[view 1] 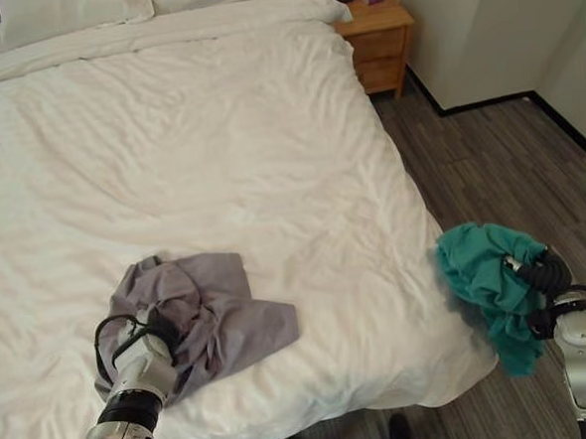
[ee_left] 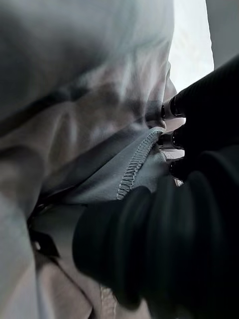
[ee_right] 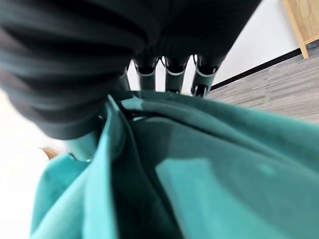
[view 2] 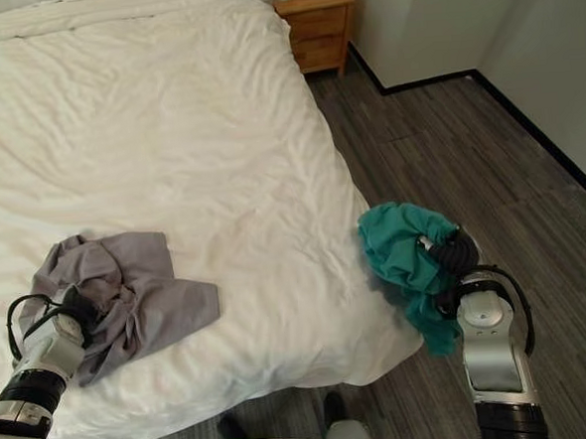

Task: Pick up bed clothes into laundry basket.

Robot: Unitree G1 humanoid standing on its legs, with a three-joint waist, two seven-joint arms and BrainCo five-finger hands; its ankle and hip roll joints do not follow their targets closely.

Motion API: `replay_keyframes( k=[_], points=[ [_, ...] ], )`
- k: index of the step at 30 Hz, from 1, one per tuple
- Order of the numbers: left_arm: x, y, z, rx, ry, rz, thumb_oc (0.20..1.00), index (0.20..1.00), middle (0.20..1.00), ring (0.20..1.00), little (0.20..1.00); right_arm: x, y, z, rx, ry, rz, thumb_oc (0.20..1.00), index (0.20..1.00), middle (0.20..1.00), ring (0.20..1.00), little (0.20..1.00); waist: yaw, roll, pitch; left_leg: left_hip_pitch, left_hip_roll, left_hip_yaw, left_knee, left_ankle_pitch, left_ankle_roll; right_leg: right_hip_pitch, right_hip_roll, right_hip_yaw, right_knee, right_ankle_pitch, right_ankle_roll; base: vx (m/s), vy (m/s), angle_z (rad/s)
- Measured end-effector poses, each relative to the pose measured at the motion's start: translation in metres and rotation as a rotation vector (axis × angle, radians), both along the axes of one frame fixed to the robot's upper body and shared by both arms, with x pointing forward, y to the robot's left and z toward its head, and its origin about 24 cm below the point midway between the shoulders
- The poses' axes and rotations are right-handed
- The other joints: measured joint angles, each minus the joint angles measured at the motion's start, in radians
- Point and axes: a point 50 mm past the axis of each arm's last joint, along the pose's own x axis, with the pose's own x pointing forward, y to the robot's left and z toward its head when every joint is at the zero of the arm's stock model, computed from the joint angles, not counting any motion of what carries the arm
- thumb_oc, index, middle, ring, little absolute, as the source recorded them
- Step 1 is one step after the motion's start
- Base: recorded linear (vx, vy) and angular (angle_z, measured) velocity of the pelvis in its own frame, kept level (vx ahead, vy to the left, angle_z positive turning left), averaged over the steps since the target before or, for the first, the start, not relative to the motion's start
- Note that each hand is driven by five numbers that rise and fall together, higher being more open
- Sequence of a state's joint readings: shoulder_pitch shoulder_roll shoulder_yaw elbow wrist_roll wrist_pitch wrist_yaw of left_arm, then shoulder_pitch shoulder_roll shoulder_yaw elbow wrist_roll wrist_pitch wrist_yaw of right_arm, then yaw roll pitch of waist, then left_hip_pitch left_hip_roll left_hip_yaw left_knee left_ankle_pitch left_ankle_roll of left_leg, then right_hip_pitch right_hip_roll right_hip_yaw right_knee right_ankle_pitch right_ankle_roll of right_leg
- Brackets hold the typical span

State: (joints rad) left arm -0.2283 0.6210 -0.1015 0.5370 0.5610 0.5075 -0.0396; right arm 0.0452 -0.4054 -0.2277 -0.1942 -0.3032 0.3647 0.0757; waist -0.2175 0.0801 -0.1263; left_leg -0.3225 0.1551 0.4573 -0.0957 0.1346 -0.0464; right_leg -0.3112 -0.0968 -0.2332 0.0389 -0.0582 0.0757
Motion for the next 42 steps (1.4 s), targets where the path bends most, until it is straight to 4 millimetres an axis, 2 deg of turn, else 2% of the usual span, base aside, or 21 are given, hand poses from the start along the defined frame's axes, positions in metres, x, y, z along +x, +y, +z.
replay_keyframes(
  k=[1,6,10,12,14,15,18,19,20,22,25,28,31,32,34,35,36,37,39,41,42],
  points=[
    [-0.004,0.000,0.006,-0.014,0.021,0.007,0.200,0.200,0.200,0.200,0.200,0.001,0.001,0.002,-0.002,-0.010,0.004,0.200,0.200,0.200,0.200,0.200,0.001,0.000,0.001,0.000,-0.002,0.001,0.000,0.000,0.000,-0.001,-0.002,0.001,0.000,-0.001,0.001,0.00,0.000,0.00],
    [-0.017,-0.008,0.037,-0.087,0.066,-0.010,0.200,0.200,0.200,0.200,0.200,-0.008,-0.003,0.006,0.004,-0.019,-0.001,0.200,0.200,0.200,0.200,0.200,0.006,-0.013,0.013,0.015,-0.007,0.007,0.000,0.000,0.000,0.014,-0.008,0.004,-0.002,-0.002,0.004,0.00,-0.016,0.01],
    [0.003,-0.032,0.060,-0.289,-0.040,-0.036,0.200,0.200,0.200,0.200,0.200,-0.016,-0.012,0.008,0.004,-0.026,-0.037,0.200,0.200,0.200,0.200,0.200,0.024,-0.022,0.025,0.036,-0.019,0.001,0.000,0.002,0.004,0.042,-0.014,-0.005,-0.002,-0.005,0.008,0.04,-0.034,0.10],
    [0.032,-0.060,0.104,-0.410,-0.207,-0.164,0.200,0.200,0.200,0.200,0.200,-0.022,-0.015,0.004,0.019,-0.015,-0.059,0.200,0.200,0.200,0.200,0.200,0.029,-0.038,0.051,0.066,-0.027,-0.012,0.013,0.004,0.003,0.084,-0.018,-0.018,0.004,-0.011,0.015,-0.07,-0.103,0.19],
    [0.046,-0.082,0.146,-0.447,-0.395,-0.276,0.200,0.200,0.200,0.200,0.200,-0.022,-0.011,0.002,0.052,-0.033,-0.069,0.200,0.200,0.200,0.200,0.200,0.027,-0.093,0.081,0.033,-0.025,-0.065,0.121,0.009,-0.005,0.070,-0.051,-0.012,0.055,-0.034,0.010,-0.02,0.043,0.12],
    [0.050,-0.100,0.169,-0.511,-0.534,-0.346,0.200,0.200,0.200,0.200,0.200,-0.020,-0.005,0.002,0.096,-0.068,-0.067,0.200,0.200,0.200,0.200,0.200,0.029,-0.126,0.089,0.000,-0.035,-0.163,0.188,0.018,-0.019,0.060,-0.075,0.005,0.058,-0.032,0.008,0.11,0.213,-0.22],
    [0.039,-0.114,0.184,-0.642,-0.736,-0.400,0.200,0.200,0.200,0.200,0.200,-0.006,0.004,0.011,0.129,-0.138,-0.023,0.200,0.200,0.200,0.200,0.200,0.053,-0.136,0.092,0.004,-0.080,-0.442,0.249,0.000,-0.018,0.061,-0.079,0.129,0.034,0.011,0.021,0.09,0.232,-1.36],
    [0.025,-0.117,0.176,-0.726,-0.886,-0.387,0.200,0.200,0.200,0.200,0.200,0.004,0.008,0.023,0.108,-0.173,0.024,0.200,0.200,0.200,0.200,0.200,0.110,-0.120,0.101,0.144,-0.134,-0.685,0.078,-0.087,-0.039,0.050,-0.071,0.335,0.012,0.045,0.050,0.08,0.379,-2.73],
    [0.017,-0.121,0.170,-0.770,-0.927,-0.376,0.200,0.200,0.200,0.200,0.200,0.007,0.011,0.025,0.103,-0.180,0.040,0.200,0.200,0.200,0.200,0.200,0.114,-0.106,0.102,0.180,-0.141,-0.707,0.042,-0.087,-0.038,0.052,-0.057,0.373,0.007,0.052,0.058,0.00,0.223,-2.76],
    [0.018,-0.162,0.159,-0.958,-0.955,-0.415,0.200,0.200,0.200,0.200,0.200,-0.003,0.001,0.020,0.073,-0.151,0.018,0.200,0.200,0.200,0.200,0.200,0.072,-0.067,0.095,0.240,-0.118,-0.640,0.002,-0.160,-0.009,0.102,-0.038,0.384,-0.036,0.066,0.083,-0.04,0.240,-0.65],
    [0.016,-0.194,0.157,-1.047,-0.960,-0.516,0.200,0.200,0.200,0.200,0.200,-0.011,0.008,0.005,0.145,-0.134,-0.003,0.200,0.200,0.200,0.200,0.200,0.021,-0.137,0.092,0.254,-0.155,-0.574,0.002,-0.171,-0.004,0.104,-0.073,0.416,-0.062,0.089,0.099,-0.08,0.162,-0.42],
    [0.015,-0.201,0.164,-1.042,-0.996,-0.576,0.200,0.200,0.200,0.200,0.200,-0.015,0.011,0.000,0.162,-0.121,0.001,0.200,0.200,0.200,0.200,0.200,0.000,-0.168,0.080,0.265,-0.181,-0.512,0.003,-0.171,-0.003,0.087,-0.094,0.438,-0.081,0.120,0.108,-0.12,0.147,-0.47],
    [0.017,-0.195,0.179,-1.004,-1.131,-0.629,0.200,0.200,0.200,0.200,0.200,-0.010,0.025,-0.004,0.199,-0.117,0.058,0.200,0.200,0.200,0.200,0.200,0.003,-0.146,0.067,0.271,-0.183,-0.426,0.003,-0.179,0.006,0.053,-0.086,0.458,-0.085,0.148,0.123,-0.16,-0.023,-0.73],
    [0.017,-0.188,0.182,-0.981,-1.162,-0.629,0.200,0.200,0.200,0.200,0.200,-0.003,0.034,-0.001,0.200,-0.123,0.100,0.200,0.200,0.200,0.200,0.200,0.017,-0.138,0.063,0.276,-0.165,-0.350,0.003,-0.185,0.014,0.010,-0.071,0.368,-0.085,0.187,0.111,-0.22,-0.098,-1.87],
    [0.019,-0.168,0.188,-0.911,-1.229,-0.602,0.200,0.200,0.200,0.200,0.200,0.017,0.059,0.011,0.193,-0.163,0.221,0.200,0.200,0.200,0.200,0.200,0.055,-0.111,0.059,0.279,-0.118,-0.197,0.004,-0.192,0.023,-0.038,-0.112,-0.066,-0.069,0.175,-0.007,-0.12,-0.038,-1.83],
    [0.022,-0.167,0.188,-0.909,-1.234,-0.593,0.200,0.200,0.200,0.200,0.200,0.017,0.060,0.014,0.181,-0.182,0.238,0.200,0.200,0.200,0.200,0.200,0.047,-0.091,0.054,0.278,-0.100,-0.190,0.004,-0.192,0.022,-0.015,-0.133,-0.155,-0.067,0.185,-0.013,-0.12,-0.042,-0.76],
    [0.026,-0.166,0.187,-0.902,-1.229,-0.595,0.200,0.200,0.200,0.200,0.200,0.016,0.060,0.015,0.173,-0.181,0.239,0.200,0.200,0.200,0.200,0.200,0.032,-0.090,0.051,0.292,-0.093,-0.176,0.005,-0.195,0.014,0.022,-0.148,-0.179,-0.066,0.204,-0.017,-0.10,-0.040,-0.83],
    [0.031,-0.161,0.182,-0.878,-1.214,-0.588,0.200,0.200,0.200,0.200,0.200,0.020,0.071,0.014,0.181,-0.181,0.274,0.200,0.200,0.200,0.200,0.200,0.043,-0.107,0.039,0.325,-0.082,-0.099,0.016,-0.209,-0.011,0.049,-0.143,-0.187,-0.066,0.234,0.020,-0.06,-0.038,-1.08],
    [0.040,-0.155,0.168,-0.886,-1.179,-0.519,0.200,0.200,0.200,0.200,0.200,0.025,0.086,0.017,0.161,-0.185,0.334,0.200,0.200,0.200,0.200,0.200,0.047,-0.094,0.043,0.344,-0.051,-0.013,0.064,-0.212,-0.019,0.049,-0.095,-0.139,-0.068,0.251,-0.009,-0.04,-0.056,-1.19],
    [0.044,-0.170,0.142,-0.989,-1.122,-0.462,0.200,0.200,0.200,0.200,0.200,0.031,0.103,0.023,0.154,-0.195,0.403,0.200,0.200,0.200,0.200,0.200,0.033,-0.089,0.043,0.342,-0.003,0.104,0.186,-0.242,-0.039,0.052,-0.061,-0.098,-0.074,0.263,-0.051,0.05,-0.105,-1.31],
    [0.046,-0.181,0.133,-1.050,-1.091,-0.449,0.200,0.200,0.200,0.200,0.200,0.034,0.108,0.030,0.137,-0.216,0.436,0.200,0.200,0.200,0.200,0.200,0.025,-0.067,0.038,0.367,-0.006,0.124,0.145,-0.244,-0.037,0.048,-0.036,-0.095,-0.078,0.248,-0.057,0.08,-0.099,-1.40]
  ],
)
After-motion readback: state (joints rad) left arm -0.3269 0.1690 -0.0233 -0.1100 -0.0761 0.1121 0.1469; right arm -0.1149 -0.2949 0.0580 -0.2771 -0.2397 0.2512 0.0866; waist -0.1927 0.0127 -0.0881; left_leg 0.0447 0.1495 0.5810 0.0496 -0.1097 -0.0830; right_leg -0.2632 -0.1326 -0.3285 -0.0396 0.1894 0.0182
